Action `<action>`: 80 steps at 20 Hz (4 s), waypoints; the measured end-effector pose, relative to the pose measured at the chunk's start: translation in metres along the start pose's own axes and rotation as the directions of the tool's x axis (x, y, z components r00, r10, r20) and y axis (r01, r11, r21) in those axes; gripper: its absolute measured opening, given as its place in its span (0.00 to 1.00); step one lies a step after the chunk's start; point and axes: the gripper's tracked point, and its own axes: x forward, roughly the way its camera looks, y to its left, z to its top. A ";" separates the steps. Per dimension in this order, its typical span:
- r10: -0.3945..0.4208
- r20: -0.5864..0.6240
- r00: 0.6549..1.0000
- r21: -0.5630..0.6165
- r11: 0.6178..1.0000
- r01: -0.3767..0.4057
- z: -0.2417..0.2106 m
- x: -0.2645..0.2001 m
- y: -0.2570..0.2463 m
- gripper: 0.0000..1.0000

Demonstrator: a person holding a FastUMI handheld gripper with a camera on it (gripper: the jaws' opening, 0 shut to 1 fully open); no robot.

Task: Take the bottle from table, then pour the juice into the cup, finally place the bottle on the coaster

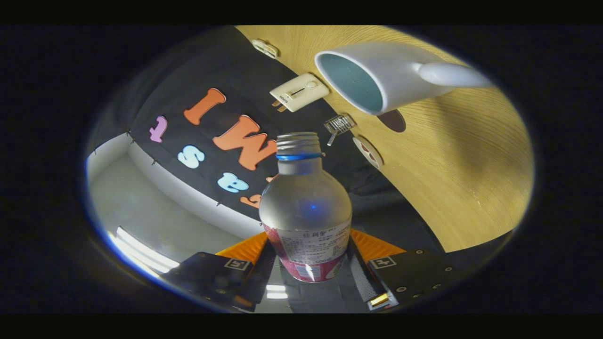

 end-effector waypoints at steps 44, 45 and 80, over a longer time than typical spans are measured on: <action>-0.118 0.504 0.856 -0.845 -0.275 0.459 0.110 0.106 -0.032 0.77; -0.111 0.517 0.848 -0.834 -0.285 0.472 0.117 0.110 -0.033 0.77; -0.035 0.607 0.794 -0.723 -0.440 0.533 0.132 0.096 -0.029 0.97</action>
